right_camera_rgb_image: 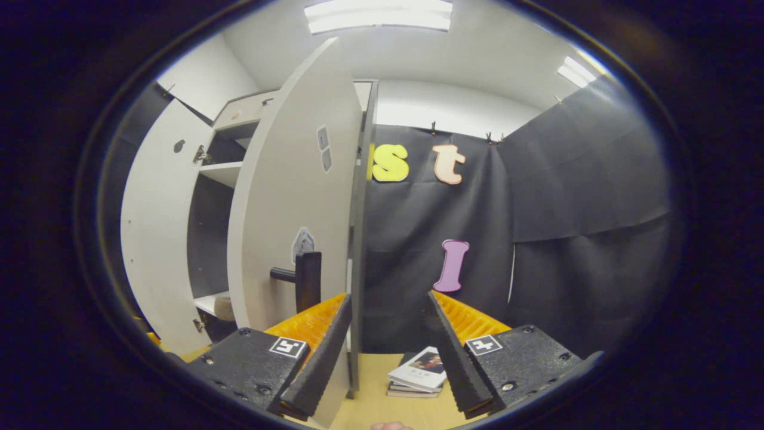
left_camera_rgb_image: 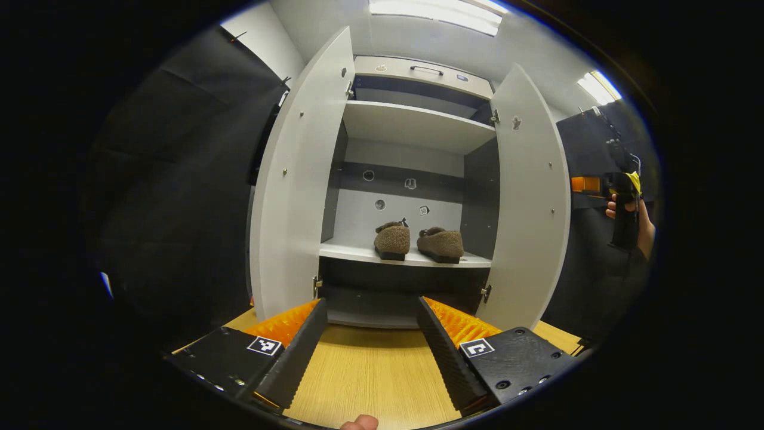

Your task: Grab one shoe with the right hand and put it into the shoe cabinet, grab the other shoe with the left hand and put it into the shoe cabinet; then close the right door with the right hand and the left door with the left hand.

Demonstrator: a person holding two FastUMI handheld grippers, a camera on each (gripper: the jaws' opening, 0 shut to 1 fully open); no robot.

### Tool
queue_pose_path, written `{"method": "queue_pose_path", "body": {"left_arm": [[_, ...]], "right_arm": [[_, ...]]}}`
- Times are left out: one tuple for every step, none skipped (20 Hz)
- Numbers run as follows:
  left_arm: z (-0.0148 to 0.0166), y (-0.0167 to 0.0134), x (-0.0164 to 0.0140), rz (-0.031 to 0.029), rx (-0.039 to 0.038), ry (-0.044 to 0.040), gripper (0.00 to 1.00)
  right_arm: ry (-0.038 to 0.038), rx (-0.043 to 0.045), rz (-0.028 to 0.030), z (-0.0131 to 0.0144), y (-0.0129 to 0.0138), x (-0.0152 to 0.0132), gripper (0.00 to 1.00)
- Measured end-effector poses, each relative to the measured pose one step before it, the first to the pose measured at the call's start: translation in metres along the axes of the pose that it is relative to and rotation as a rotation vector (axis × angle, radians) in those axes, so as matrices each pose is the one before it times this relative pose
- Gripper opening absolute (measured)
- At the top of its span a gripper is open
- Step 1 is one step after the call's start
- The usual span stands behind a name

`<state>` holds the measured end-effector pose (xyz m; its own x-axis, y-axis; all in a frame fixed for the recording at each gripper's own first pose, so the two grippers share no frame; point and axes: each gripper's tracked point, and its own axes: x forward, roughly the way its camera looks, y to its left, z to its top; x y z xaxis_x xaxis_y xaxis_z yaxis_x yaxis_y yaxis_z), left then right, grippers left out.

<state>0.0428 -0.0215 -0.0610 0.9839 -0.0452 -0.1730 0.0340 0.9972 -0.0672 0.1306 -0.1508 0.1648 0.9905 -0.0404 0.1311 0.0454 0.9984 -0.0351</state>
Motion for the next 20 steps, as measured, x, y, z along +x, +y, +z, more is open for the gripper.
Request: {"method": "queue_pose_path", "body": {"left_arm": [[-0.00093, 0.00266, -0.00128, 0.00571, 0.00603, 0.001, 0.93], [-0.00181, 0.00168, -0.00035, 0.00378, 0.00146, 0.00349, 0.93], [-0.00066, 0.00108, -0.00076, 0.00075, -0.00138, 0.00255, 0.93], [-0.00037, 0.00132, -0.00144, 0.00209, 0.00084, 0.0021, 0.93], [-0.00002, 0.00204, -0.00049, 0.0047, 0.0034, 0.00119, 0.93], [-0.00009, 0.00184, -0.00018, 0.00365, 0.00189, 0.0001, 0.93], [0.00013, 0.00098, -0.00065, 0.00113, 0.00069, -0.00023, 0.93], [0.00053, 0.00064, -0.00002, 0.00064, 0.00159, -0.00012, 0.93], [0.00028, 0.00159, -0.00017, 0.00308, 0.00261, 0.00027, 0.93], [-0.00038, 0.00083, 0.00041, 0.00162, 0.00204, 0.00008, 0.93], [-0.00014, 0.00124, -0.0004, 0.00339, 0.00188, 0.00155, 0.93], [-0.00056, 0.00097, -0.00065, 0.00128, -0.00063, 0.00407, 0.93], [-0.00009, 0.00008, -0.00019, -0.00238, -0.00068, 0.00328, 0.93], [0.00156, 0.00077, 0.00062, 0.00074, 0.00243, 0.00075, 0.93], [0.00037, 0.00131, 0.00009, 0.00243, 0.00334, -0.00198, 0.93], [-0.00012, 0.00014, -0.00047, 0.00024, 0.00107, -0.00036, 0.93], [0.0001, -0.0001, -0.00078, -0.00055, -0.00114, 0.0008, 0.93], [-0.00066, -0.00032, -0.00063, -0.00137, -0.00208, 0.00282, 0.93], [-0.0003, -0.00041, -0.00021, -0.00036, -0.00273, 0.00386, 0.93], [0.00002, -0.00027, -0.00053, -0.00055, -0.00459, 0.00271, 0.93]], "right_arm": [[0.00035, -0.00091, 0.00906, -0.00116, 0.00556, -0.00116, 0.83], [-0.00422, 0.00226, 0.01155, 0.00112, 0.00753, 0.00035, 0.83], [-0.00167, 0.00342, 0.01031, -0.00058, 0.00617, 0.0004, 0.83], [-0.00182, 0.00372, 0.01045, -0.00012, 0.00647, 0.00162, 0.83], [-0.00055, 0.00404, 0.01376, 0.00002, 0.0069, 0.00077, 0.83], [0.00073, 0.00361, 0.01498, -0.00101, 0.00673, 0.00185, 0.83], [0.00072, 0.00576, 0.0119, -0.0005, 0.00597, 0.0021, 0.83], [-0.00044, 0.00535, 0.00756, -0.00047, 0.00593, 0.00259, 0.83], [-0.00061, 0.00355, 0.01143, -0.00068, 0.00603, 0.0028, 0.83], [-0.00113, 0.00818, 0.0166, -0.00043, 0.00707, 0.0023, 0.83], [0.00162, 0.01006, 0.01801, -0.00098, 0.00736, 0.00337, 0.83], [-0.00147, 0.01124, 0.01831, -0.00166, 0.00792, 0.00436, 0.83], [-0.00073, 0.01101, 0.01492, -0.00111, 0.00786, 0.005, 0.83], [-0.00027, 0.00871, 0.01486, -0.00154, 0.00723, 0.00517, 0.83], [0.0018, 0.00492, 0.01165, -0.00131, 0.00773, 0.00614, 0.84], [0.00075, -0.00096, 0.0081, -0.00165, 0.00715, 0.00556, 0.84], [-0.00297, -0.00428, 0.00634, -0.00094, 0.00638, 0.00586, 0.84], [0.00374, -0.00103, 0.00343, -0.00144, 0.00627, 0.00501, 0.84], [0.002, 0.00113, 0.00399, -0.00089, 0.0055, 0.00469, 0.84], [0.00333, -0.00432, -0.00226, -0.00059, 0.00469, 0.00341, 0.84]]}}
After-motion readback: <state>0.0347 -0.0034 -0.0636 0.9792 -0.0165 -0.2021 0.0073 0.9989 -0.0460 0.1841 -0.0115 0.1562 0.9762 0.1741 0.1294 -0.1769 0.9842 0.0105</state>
